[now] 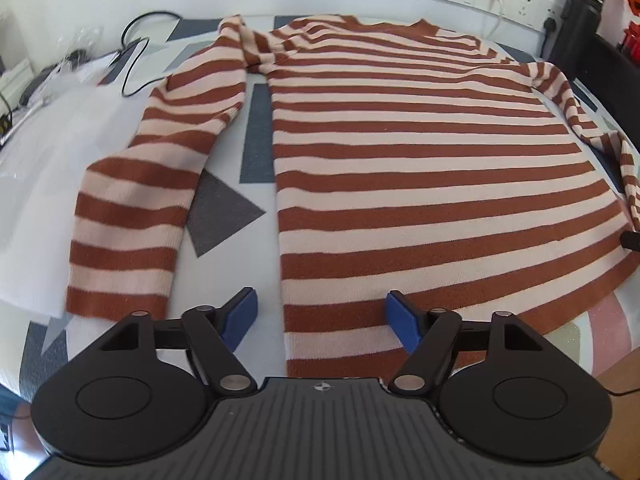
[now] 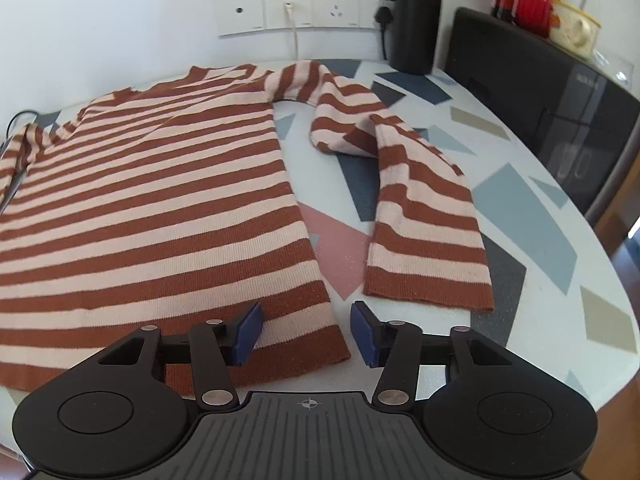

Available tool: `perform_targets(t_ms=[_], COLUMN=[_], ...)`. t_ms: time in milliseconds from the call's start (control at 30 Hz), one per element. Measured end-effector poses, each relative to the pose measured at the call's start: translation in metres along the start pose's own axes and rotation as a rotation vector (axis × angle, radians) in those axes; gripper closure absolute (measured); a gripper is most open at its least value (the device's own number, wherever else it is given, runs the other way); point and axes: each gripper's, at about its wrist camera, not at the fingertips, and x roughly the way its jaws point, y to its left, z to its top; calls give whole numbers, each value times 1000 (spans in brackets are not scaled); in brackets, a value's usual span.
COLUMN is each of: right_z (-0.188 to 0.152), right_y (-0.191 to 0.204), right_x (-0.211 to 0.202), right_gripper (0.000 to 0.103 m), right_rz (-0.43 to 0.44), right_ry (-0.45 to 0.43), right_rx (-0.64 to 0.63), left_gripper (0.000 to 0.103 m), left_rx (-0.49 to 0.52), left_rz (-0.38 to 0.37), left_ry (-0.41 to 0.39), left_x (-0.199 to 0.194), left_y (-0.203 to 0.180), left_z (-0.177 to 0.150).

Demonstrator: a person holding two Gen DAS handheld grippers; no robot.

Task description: Fold clothes

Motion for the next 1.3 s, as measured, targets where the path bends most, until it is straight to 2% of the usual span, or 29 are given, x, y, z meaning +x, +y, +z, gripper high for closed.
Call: perform_targets(t_ms=[33,67,100,200,367,667,867,933,1000,1033,1233,1300], right_z=[1,2,3,1,-10,-37,-47,-42,-35,-31,28,53], right_y=[2,5,8,17,12,21,29,30,31,31,29,30], right_x=[-1,-1,-2,-6,-25,-58,-59,-59,-66,-72,-125,-146], right_gripper=[81,97,96,97,97,97,97,93,72,69,67,54], right_rz=[29,34,38,52,85,97,64,48,50,55,116,104], right_ry=[6,11,16,21,35,92,123,143,137,122,-22,-100], right_rx=[-12,-24,-36,-73,-36,-76,-69,-40,-14,-4,102,117], left_gripper=[58,83,92,93,94,94,90,83,70,63,61,58], left_rx=[1,-6,-25,-84,-133,-76,-75,-61,-53,-63,-163,-181], left_rz=[-8,-23,-54,-93,-135,-163,-152,-142,-144,-157,-243,-245], left_ry=[-5,-5,3,8,16,50,92,77,43,21,-112,-172], left_x=[-1,-2,-3,-4,-15,-42,-37,-42,-52,-59,-104,-123], left_y=[-1,-2,-1,6,21,25,27,28,30,33,61,72], left_z=[0,1,2,2,-9,-31,-33,-29,-23,-18,25,40])
